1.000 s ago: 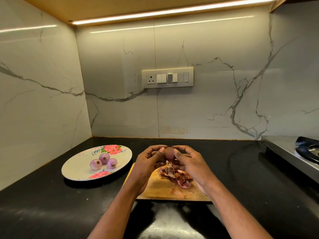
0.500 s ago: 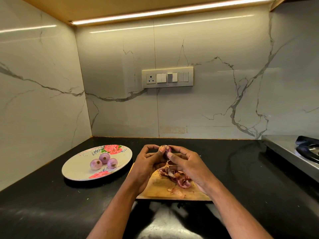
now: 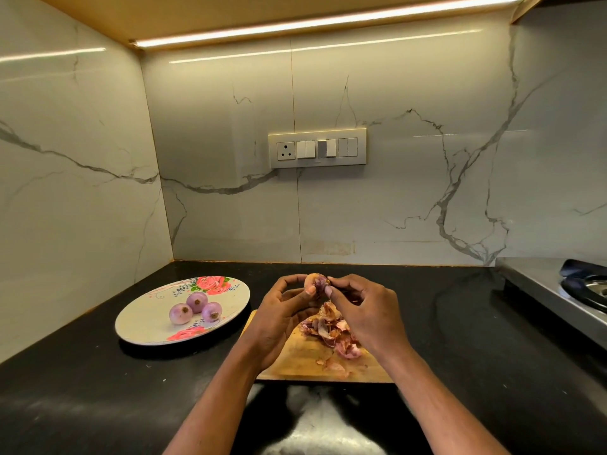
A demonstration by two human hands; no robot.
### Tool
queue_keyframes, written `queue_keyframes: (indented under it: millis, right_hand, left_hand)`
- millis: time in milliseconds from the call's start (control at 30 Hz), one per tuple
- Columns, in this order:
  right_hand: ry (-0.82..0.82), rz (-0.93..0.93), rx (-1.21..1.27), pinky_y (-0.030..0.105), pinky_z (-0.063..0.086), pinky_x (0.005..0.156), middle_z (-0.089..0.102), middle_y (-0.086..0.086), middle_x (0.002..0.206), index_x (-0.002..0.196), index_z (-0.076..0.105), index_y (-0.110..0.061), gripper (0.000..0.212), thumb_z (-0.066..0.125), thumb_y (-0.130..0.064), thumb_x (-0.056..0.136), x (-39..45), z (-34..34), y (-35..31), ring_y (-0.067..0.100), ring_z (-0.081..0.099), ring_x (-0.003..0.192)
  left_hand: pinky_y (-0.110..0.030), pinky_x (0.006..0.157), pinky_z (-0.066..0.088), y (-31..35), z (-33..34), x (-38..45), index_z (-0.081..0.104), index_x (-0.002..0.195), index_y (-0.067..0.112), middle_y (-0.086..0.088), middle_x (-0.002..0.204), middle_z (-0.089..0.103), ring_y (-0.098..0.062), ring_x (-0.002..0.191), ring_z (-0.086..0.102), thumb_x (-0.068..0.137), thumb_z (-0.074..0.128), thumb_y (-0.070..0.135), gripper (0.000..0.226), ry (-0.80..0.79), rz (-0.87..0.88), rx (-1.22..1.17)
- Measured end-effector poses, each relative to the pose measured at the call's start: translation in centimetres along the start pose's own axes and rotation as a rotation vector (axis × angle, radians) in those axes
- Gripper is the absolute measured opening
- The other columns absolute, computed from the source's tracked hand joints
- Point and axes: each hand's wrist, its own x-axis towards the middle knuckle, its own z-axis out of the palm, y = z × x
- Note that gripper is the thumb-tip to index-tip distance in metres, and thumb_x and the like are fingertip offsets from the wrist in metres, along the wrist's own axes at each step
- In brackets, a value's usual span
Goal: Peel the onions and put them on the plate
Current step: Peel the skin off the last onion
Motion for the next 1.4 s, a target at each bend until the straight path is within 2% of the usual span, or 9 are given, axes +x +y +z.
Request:
queue_keyframes:
  millis: [200,367,567,767,900,1000,1067,1300,1400]
  right_hand:
    - [-0.084,0.112,0.117,0.026,0.06,0.079,0.073,-0.016,0.098,0.109,0.072,-0.033,0.018,0.072,-0.032,0.091,0.2,0.1,0.2,0.0,0.069,0.094]
    - [-0.045,0.18,0.235,0.019,0.056,0.065,0.075,-0.009,0.088,0.095,0.077,-0.024,0.008,0.075,-0.021,0.088,0.4,-0.2,0.0,0.006,0.072,0.075]
    - [-0.064,0.247,0.352,0.021,0.056,0.066,0.076,-0.003,0.087,0.09,0.077,-0.018,0.004,0.075,-0.019,0.087,0.5,-0.6,0.0,0.01,0.073,0.078]
    - [-0.066,0.279,0.352,0.033,0.062,0.075,0.076,-0.001,0.085,0.092,0.075,-0.017,0.008,0.071,-0.024,0.091,0.4,-0.5,0.0,0.013,0.073,0.076]
    - [-0.063,0.187,0.224,0.028,0.062,0.074,0.075,-0.009,0.09,0.101,0.075,-0.023,0.01,0.068,-0.024,0.094,0.2,-0.2,-0.2,0.007,0.073,0.079]
    - [-0.094,0.063,0.069,0.013,0.055,0.081,0.073,-0.018,0.098,0.108,0.075,-0.03,0.017,0.07,-0.024,0.093,0.2,-0.3,-0.3,-0.005,0.067,0.094]
    - [-0.085,-0.021,-0.024,0.008,0.05,0.081,0.072,-0.019,0.098,0.107,0.077,-0.029,0.017,0.072,-0.024,0.091,0.1,-0.4,-0.2,-0.006,0.064,0.095]
    - [-0.145,-0.19,-0.254,0.013,0.053,0.079,0.073,-0.011,0.099,0.108,0.076,-0.023,0.019,0.072,-0.028,0.091,0.0,-0.9,0.2,0.001,0.065,0.09]
    - [-0.176,-0.2,-0.283,0.009,0.049,0.076,0.073,-0.01,0.098,0.107,0.077,-0.022,0.018,0.073,-0.029,0.09,-0.2,-1.2,0.0,-0.001,0.064,0.086]
  left_hand:
    - [-0.031,0.084,0.056,-0.1,0.1,0.0,0.062,0.122,0.016,-0.01,0.11,0.073,-0.019,0.096,0.072,0.077,0.074,0.024,0.047,0.019,0.03,0.093]
    - [-0.03,0.082,0.058,-0.2,-0.1,0.1,0.064,0.122,0.017,-0.007,0.107,0.075,-0.015,0.092,0.073,0.079,0.072,0.024,0.044,0.011,0.017,0.106]
    - [-0.029,0.081,0.057,-0.1,-0.2,0.0,0.062,0.126,0.019,-0.009,0.121,0.069,-0.019,0.102,0.071,0.078,0.074,0.026,0.05,-0.011,0.011,0.149]
    - [-0.032,0.086,0.058,-0.1,0.0,0.1,0.062,0.128,0.019,-0.006,0.113,0.074,-0.022,0.105,0.071,0.085,0.068,0.023,0.044,-0.035,0.021,0.076]
    - [-0.034,0.089,0.058,-0.2,-0.3,0.2,0.064,0.126,0.015,-0.011,0.109,0.074,-0.025,0.102,0.07,0.086,0.064,0.027,0.041,-0.004,0.007,0.047]
    - [-0.033,0.087,0.058,-0.4,-0.4,0.3,0.064,0.126,0.014,-0.014,0.111,0.073,-0.024,0.099,0.07,0.088,0.063,0.029,0.041,0.015,0.006,0.059]
    - [-0.03,0.084,0.058,-0.5,-0.5,0.4,0.065,0.124,0.014,-0.013,0.109,0.073,-0.021,0.097,0.071,0.086,0.063,0.032,0.042,0.029,0.012,0.082]
    - [-0.023,0.074,0.055,-0.8,-0.4,0.5,0.068,0.117,0.013,-0.013,0.106,0.073,-0.018,0.091,0.069,0.083,0.064,0.042,0.045,0.073,-0.001,0.174]
    - [-0.023,0.074,0.054,-0.9,-0.4,0.6,0.069,0.116,0.011,-0.013,0.105,0.072,-0.017,0.088,0.067,0.085,0.063,0.045,0.046,0.072,-0.015,0.201]
